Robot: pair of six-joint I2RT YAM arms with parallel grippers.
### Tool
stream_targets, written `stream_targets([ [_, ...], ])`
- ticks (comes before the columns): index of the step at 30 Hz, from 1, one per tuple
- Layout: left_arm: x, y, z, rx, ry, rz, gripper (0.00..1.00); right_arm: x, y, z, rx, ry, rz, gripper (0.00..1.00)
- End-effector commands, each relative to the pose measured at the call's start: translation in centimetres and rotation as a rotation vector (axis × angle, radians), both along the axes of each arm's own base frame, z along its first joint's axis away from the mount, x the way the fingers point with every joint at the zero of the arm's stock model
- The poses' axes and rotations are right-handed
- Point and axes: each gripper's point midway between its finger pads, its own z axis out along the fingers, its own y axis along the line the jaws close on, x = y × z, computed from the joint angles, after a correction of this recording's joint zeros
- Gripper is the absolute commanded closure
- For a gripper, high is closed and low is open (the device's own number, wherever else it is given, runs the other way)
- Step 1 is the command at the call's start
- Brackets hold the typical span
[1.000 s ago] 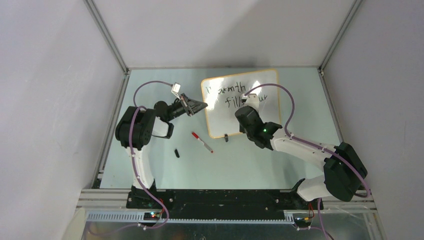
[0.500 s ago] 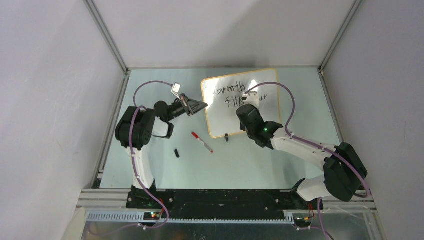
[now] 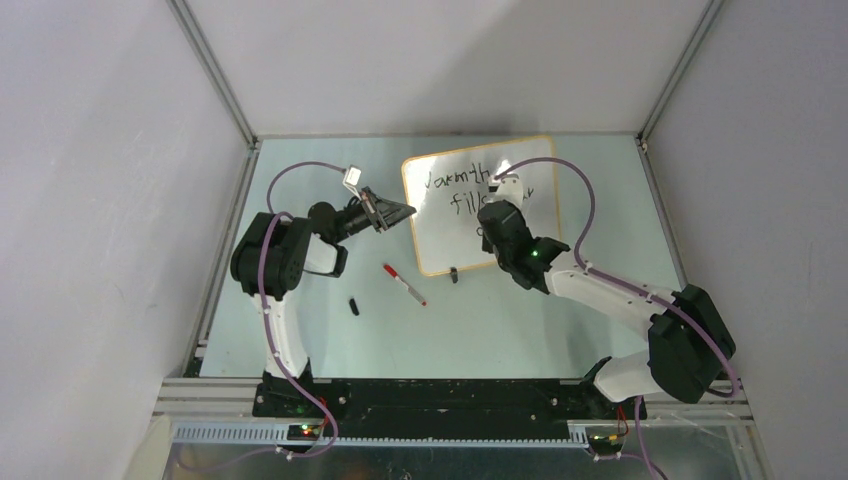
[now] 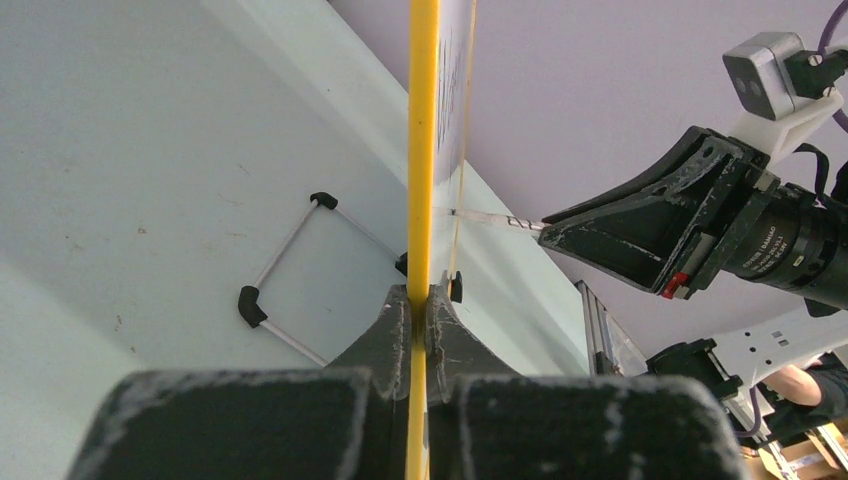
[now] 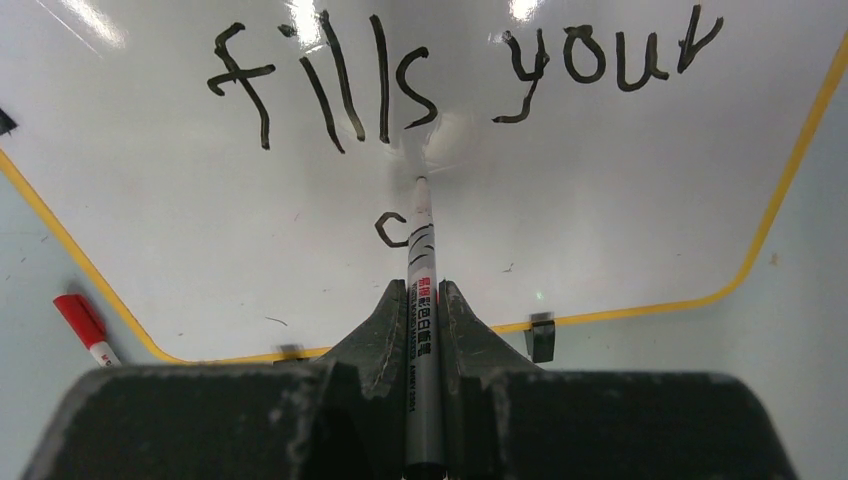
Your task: Write a sentence on the whiteboard
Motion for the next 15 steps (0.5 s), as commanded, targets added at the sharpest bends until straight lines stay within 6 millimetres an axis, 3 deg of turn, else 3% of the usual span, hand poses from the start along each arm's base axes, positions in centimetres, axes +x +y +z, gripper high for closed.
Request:
stream_targets([
  [1, -0.4, -0.5, 2.3, -0.012, -0.084, -0.029, 1.0, 1.4, 0.8, 3.5, 0.064, -0.081, -0.001, 1.0],
  [8, -0.4, -0.5, 2.3, -0.013, -0.085, -0.028, 1.0, 1.3, 1.0, 3.8, 0.073, -0.081, 0.012, 1.0],
  [15, -0.4, -0.5, 2.3, -0.012, -0.087, -0.027, 1.0, 0.8, 0.7, 2.5, 0.047, -0.04, -0.003, 1.0],
])
